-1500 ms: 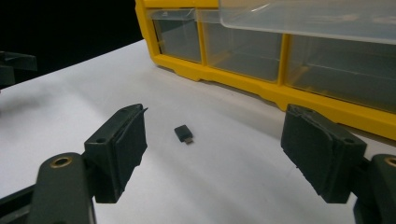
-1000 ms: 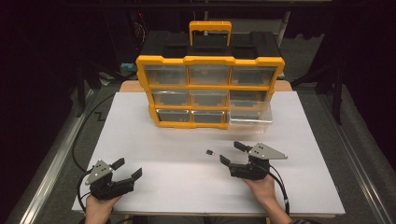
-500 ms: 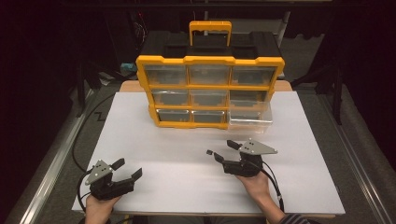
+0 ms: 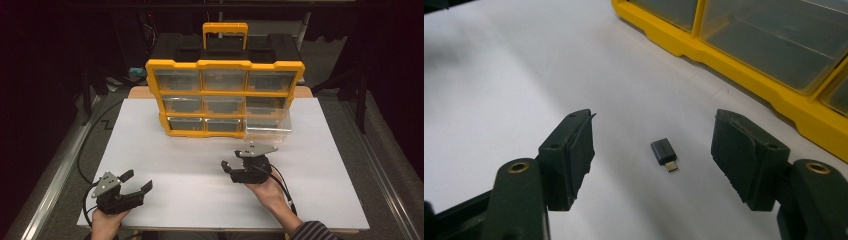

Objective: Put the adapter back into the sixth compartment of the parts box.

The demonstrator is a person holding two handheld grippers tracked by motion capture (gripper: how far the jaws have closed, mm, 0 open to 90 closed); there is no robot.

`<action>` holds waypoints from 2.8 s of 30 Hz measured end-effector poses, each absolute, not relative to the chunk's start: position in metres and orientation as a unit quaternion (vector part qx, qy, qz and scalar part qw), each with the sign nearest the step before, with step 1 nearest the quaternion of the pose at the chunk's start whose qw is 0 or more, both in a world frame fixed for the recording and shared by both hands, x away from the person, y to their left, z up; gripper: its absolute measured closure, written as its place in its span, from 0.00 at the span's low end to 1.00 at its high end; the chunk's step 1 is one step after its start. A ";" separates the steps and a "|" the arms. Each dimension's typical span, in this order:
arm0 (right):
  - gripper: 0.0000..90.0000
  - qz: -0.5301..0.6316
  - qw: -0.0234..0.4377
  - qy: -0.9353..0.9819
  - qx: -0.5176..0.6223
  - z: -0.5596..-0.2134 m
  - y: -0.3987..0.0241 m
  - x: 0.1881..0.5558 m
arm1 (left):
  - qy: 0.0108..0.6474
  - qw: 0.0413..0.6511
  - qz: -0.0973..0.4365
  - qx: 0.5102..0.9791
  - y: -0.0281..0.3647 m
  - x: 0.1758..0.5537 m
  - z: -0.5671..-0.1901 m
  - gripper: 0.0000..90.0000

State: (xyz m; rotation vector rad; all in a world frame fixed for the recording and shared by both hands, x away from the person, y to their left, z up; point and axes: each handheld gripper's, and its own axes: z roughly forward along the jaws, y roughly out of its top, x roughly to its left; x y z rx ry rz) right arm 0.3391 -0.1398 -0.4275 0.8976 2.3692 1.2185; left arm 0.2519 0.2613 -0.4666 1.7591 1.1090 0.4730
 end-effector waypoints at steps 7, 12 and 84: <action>0.39 0.400 0.159 0.847 0.313 -0.424 -0.132 0.345 | 0.455 0.483 0.194 0.722 0.261 0.252 -0.467 0.21; 0.41 0.371 0.149 0.864 0.307 -0.426 -0.125 0.349 | 0.455 0.483 0.193 0.723 0.261 0.252 -0.467 0.21; 0.85 0.211 0.089 0.923 0.308 -0.434 -0.087 0.390 | 0.448 0.479 0.189 0.731 0.259 0.253 -0.467 0.21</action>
